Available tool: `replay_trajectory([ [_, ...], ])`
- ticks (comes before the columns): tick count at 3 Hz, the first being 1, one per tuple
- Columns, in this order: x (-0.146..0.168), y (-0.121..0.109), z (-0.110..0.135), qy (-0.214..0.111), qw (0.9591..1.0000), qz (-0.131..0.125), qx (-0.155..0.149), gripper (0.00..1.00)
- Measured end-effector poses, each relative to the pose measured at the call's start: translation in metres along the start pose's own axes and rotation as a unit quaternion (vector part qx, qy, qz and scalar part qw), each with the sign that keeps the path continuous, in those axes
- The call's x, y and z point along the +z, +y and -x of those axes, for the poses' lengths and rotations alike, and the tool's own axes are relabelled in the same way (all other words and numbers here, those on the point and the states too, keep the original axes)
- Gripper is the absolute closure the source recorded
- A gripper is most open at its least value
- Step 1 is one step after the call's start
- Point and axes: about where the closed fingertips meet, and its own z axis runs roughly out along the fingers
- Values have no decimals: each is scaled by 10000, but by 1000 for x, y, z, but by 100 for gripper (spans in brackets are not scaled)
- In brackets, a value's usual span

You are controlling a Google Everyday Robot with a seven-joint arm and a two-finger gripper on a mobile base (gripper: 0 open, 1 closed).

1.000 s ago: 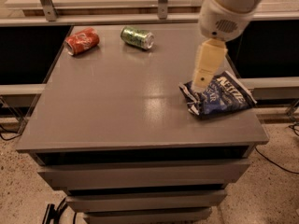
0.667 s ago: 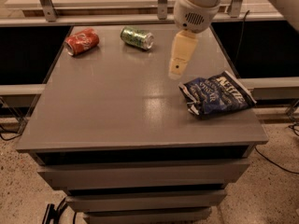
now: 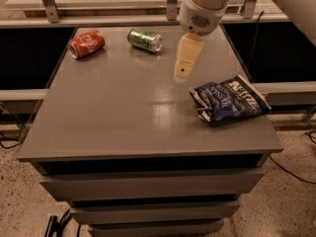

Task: Place green can upright

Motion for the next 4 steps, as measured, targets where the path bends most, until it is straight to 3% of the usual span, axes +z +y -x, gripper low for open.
replay_trajectory([
  [2, 29, -52, 16, -395, 9989, -212, 142, 0],
  [4, 51, -96, 37, -716, 9947, -444, 583, 0],
])
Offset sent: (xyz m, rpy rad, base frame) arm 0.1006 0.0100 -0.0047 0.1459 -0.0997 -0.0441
